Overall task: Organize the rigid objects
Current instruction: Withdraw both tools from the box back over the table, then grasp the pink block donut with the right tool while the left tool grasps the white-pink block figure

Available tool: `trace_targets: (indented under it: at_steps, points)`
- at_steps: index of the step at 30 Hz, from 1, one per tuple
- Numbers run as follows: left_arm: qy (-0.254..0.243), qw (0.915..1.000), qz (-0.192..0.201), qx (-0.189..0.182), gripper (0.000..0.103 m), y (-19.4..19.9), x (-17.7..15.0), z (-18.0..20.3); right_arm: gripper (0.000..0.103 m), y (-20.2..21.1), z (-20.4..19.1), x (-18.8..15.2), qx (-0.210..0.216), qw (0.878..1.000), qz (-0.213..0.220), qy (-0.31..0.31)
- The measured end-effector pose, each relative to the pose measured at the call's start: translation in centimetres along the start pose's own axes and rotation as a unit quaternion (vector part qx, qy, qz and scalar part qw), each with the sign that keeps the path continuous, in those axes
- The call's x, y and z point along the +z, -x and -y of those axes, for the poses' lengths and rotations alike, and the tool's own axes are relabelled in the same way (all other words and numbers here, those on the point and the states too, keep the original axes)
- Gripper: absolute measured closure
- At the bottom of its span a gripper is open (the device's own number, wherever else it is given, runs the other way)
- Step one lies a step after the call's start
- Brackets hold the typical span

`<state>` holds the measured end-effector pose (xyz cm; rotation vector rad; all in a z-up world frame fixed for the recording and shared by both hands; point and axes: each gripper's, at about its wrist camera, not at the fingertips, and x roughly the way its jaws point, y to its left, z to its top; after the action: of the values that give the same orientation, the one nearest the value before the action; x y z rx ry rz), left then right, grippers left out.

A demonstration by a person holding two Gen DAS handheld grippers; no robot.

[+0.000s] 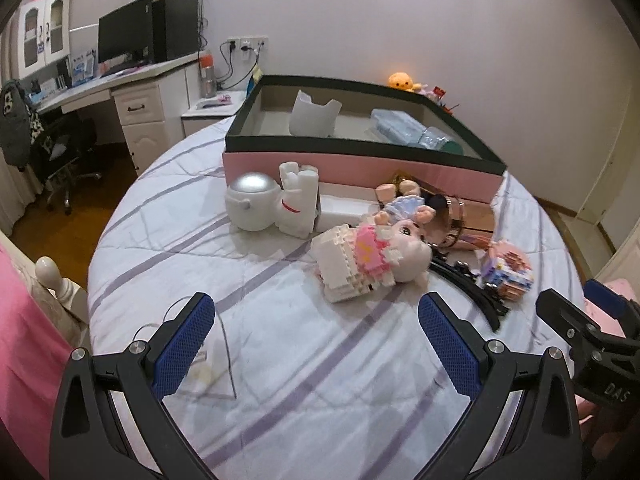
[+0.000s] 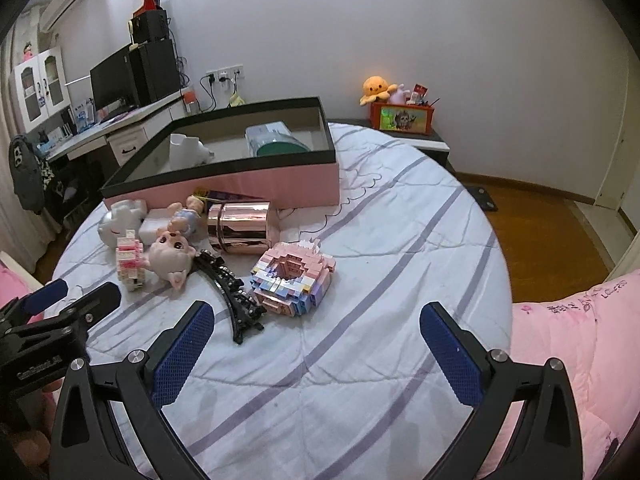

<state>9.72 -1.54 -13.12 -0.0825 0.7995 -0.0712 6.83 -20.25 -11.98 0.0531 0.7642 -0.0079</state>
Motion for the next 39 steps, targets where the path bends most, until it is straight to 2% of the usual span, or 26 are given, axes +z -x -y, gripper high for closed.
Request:
trace_targets:
  at_steps: [6,9,14,17,18,19,21,23,24,25,26,29,30,32,34,35,36,39]
  points:
    - [0.007,0.9999,0.001,0.012,0.0,-2.0,1.3,-0.5,0.0,-2.0,0.4,1.0,-0.003,1.0,-0.013,-0.008]
    - [0.03,0.9995,-0.006,-0.008,0.0,-2.9,1.6,-1.3,0.0,-3.1,0.5,1.3,-0.001,1.0,-0.021,-0.01]
    - [0.036,0.9988,-0.012,-0.03,0.003,-3.4,1.9,-1.4,0.0,-4.7,0.1,1.8,0.008,0.999,-0.036,-0.005]
    - [0.037,0.998,-0.007,-0.052,0.017,-3.5,2.3,-1.5,0.0,-5.5,-0.2,1.9,0.01,0.999,-0.041,-0.002]
    - [0.036,0.9974,-0.006,-0.062,0.03,-3.6,2.4,-1.5,0.0,-5.8,-0.2,1.9,0.011,0.999,-0.043,-0.005]
    - [0.033,0.997,-0.007,-0.07,0.036,-3.6,2.5,-1.4,0.002,-6.0,-0.1,1.8,0.009,0.999,-0.045,-0.008]
    - [0.026,0.9972,-0.005,-0.069,0.037,-3.4,2.5,-1.2,0.007,-6.3,0.0,1.6,0.011,0.999,-0.047,-0.012]
    - [0.027,0.9974,-0.004,-0.066,0.034,-3.5,2.5,-1.2,0.01,-6.2,0.1,1.7,0.012,0.999,-0.044,-0.011]
    - [0.03,0.9979,-0.006,-0.057,0.025,-3.6,2.6,-1.2,0.012,-6.1,0.0,1.7,0.011,0.999,-0.043,-0.009]
    - [0.032,0.9987,-0.008,-0.038,0.008,-3.8,2.7,-1.3,0.012,-6.2,0.0,1.7,0.01,0.999,-0.044,-0.007]
    - [0.037,0.9989,-0.01,-0.027,0.002,-4.0,2.8,-1.5,0.012,-6.2,0.0,1.8,0.009,0.999,-0.044,-0.007]
    - [0.047,0.9977,-0.015,-0.046,0.003,-4.6,3.1,-2.0,0.012,-6.4,-0.2,1.9,0.005,0.999,-0.044,-0.002]
    - [0.044,0.9976,-0.014,-0.051,0.007,-4.6,3.1,-2.0,0.013,-6.5,-0.2,2.0,0.004,0.999,-0.043,0.0]
    - [0.034,0.9976,-0.012,-0.06,0.017,-4.3,3.0,-1.6,0.024,-6.6,-0.4,2.1,0.009,0.999,-0.043,0.003]
    - [0.017,0.9975,-0.009,-0.068,0.041,-3.6,2.7,-1.0,0.04,-6.5,-0.6,2.0,0.008,0.999,-0.04,0.008]
    - [0.009,0.9978,-0.007,-0.065,0.041,-3.3,2.5,-0.7,0.041,-6.4,-0.6,1.9,0.008,0.999,-0.038,0.009]
    - [0.001,0.9985,-0.003,-0.054,0.039,-3.2,2.4,-0.5,0.041,-6.2,-0.6,1.7,0.008,0.999,-0.037,0.008]
    - [0.015,0.9995,-0.005,-0.026,0.01,-3.7,2.7,-1.0,0.041,-6.2,-0.4,1.6,0.008,0.999,-0.038,0.008]
